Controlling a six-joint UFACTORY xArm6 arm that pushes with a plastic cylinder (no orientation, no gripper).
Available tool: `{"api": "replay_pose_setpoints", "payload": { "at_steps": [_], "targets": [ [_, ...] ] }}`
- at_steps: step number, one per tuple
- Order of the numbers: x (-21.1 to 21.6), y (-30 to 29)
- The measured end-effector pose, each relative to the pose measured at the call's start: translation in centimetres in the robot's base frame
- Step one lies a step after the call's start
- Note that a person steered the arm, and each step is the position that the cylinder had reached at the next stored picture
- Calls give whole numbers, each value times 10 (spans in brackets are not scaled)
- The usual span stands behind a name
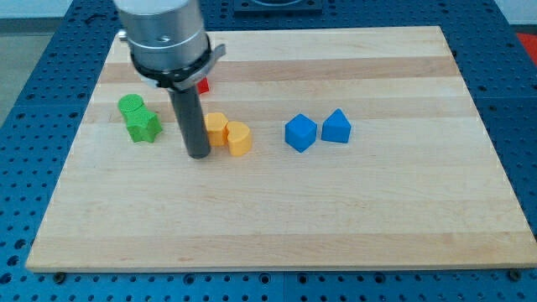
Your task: Push the yellow hexagon and yellow heart down and right a bit
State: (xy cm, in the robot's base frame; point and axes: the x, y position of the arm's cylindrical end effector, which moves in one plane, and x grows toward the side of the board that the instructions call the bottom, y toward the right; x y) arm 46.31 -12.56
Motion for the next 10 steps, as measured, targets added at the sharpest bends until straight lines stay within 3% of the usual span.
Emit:
{"api": "replay_pose_setpoints", "payload": {
  "at_steps": [2,3,5,10],
  "targets": [
    [-33,-31],
    [-55,-14],
    [-41,22],
    [-34,38]
  ]
}}
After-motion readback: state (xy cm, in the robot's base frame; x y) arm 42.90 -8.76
